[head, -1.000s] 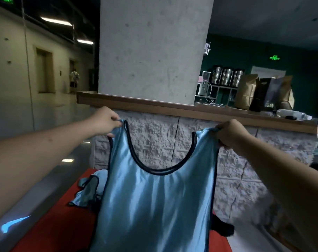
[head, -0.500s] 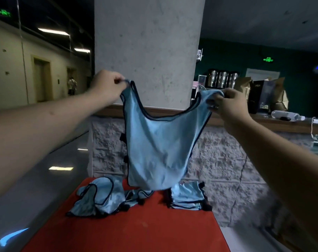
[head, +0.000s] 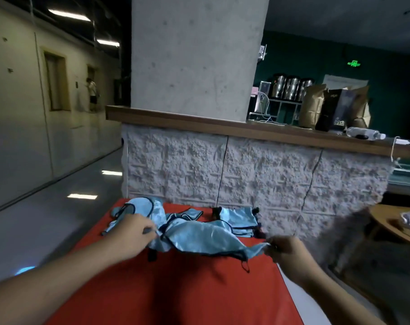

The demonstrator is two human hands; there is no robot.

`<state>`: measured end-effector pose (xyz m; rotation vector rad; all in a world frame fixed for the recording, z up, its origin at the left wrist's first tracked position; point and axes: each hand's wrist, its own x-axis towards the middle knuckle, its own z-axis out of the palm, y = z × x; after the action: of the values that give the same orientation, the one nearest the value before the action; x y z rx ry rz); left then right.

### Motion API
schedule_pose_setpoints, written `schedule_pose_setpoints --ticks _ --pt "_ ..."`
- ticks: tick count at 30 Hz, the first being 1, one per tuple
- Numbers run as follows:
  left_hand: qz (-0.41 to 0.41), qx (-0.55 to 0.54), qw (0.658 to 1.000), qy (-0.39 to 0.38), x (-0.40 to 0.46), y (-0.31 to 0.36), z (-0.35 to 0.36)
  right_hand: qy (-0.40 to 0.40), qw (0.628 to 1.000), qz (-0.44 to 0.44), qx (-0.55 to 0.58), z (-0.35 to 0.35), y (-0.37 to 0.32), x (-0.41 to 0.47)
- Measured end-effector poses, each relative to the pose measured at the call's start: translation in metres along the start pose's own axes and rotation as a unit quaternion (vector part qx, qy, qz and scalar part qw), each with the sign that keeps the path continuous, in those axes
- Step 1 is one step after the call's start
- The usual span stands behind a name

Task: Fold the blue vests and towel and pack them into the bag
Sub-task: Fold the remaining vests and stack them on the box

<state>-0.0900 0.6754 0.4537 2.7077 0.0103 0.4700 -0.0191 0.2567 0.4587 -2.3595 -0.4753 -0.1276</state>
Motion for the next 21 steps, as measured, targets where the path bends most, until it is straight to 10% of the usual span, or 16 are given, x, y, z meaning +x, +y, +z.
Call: schedule_pose_setpoints --ticks 21 --pt "-0.040 0.031 0.966 -0.255 -0.120 -0.037 0.142 -0.230 0.955 0.120 -0.145 0.149 0.069 -0.101"
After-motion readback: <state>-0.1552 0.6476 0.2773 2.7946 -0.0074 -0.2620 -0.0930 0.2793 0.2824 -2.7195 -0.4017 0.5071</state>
